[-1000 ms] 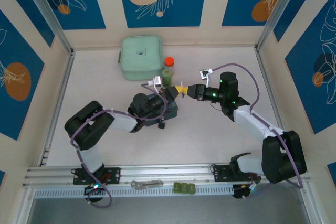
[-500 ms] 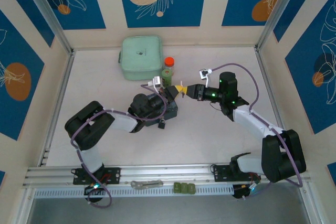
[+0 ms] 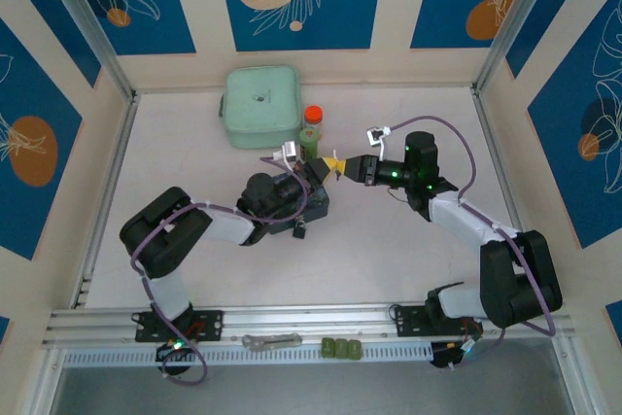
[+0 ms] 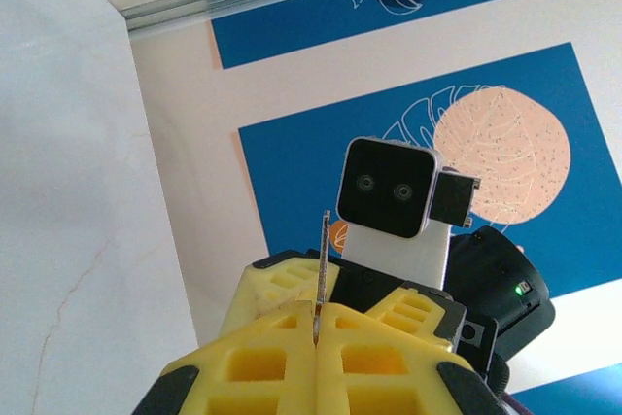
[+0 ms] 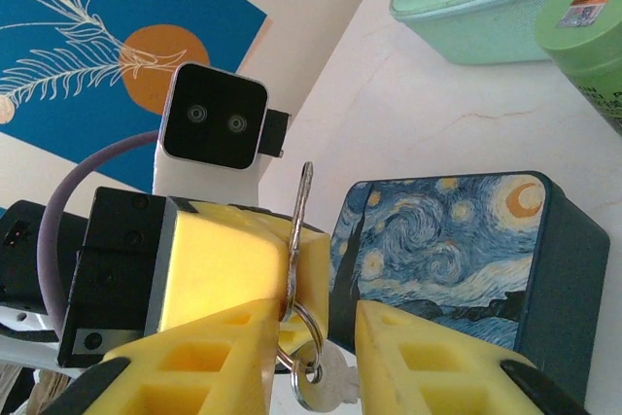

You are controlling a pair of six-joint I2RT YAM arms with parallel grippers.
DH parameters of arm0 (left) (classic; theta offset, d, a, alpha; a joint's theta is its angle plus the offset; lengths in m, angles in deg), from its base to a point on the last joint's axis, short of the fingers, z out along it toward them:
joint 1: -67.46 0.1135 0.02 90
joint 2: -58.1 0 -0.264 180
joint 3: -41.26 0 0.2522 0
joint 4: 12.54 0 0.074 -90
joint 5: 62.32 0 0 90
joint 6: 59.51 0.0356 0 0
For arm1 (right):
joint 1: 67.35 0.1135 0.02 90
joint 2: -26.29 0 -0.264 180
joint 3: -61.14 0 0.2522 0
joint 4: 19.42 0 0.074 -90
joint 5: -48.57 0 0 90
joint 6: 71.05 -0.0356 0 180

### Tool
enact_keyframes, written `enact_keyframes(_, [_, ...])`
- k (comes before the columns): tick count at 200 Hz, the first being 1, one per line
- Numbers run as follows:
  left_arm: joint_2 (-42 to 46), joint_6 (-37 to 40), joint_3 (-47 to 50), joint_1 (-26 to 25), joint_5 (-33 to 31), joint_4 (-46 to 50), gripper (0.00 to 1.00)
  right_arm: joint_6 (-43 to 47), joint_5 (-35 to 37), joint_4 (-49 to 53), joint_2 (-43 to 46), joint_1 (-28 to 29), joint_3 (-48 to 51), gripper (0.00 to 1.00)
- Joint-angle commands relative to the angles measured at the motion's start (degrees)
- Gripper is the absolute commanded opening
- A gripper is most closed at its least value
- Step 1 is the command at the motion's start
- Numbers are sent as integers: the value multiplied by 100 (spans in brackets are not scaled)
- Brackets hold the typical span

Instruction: Unlock a padlock with a key

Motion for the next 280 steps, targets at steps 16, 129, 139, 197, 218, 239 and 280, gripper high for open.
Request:
enact_keyframes(16, [140,-158,-309,-45,410,-356,0,299,-596,175,135,54,15,33])
enact_keyframes(129, [124,-476,-539,-62,724,-356,0,619,-749,349,201,-43,-205,39])
enact_keyframes(139, [134,-466,-506,-62,712,-356,0,605,-742,363,213,-88,-247,36])
enact_keyframes(197, [44,-387,-378,-152,562,-356,2,736,-640,678,241,-78,-423,13])
enact_keyframes(218, [29,-279,-402,-159,469,-356,12,1001,-543,1164,323,-42,-486,6])
enact_keyframes(239, [-70,-220,-545,-151,443,-356,24,1210,-447,1540,439,10,-537,0])
enact_keyframes(280, [-329,-259,-809,-150,511,-356,37,1658,-207,2372,568,219,-783,0])
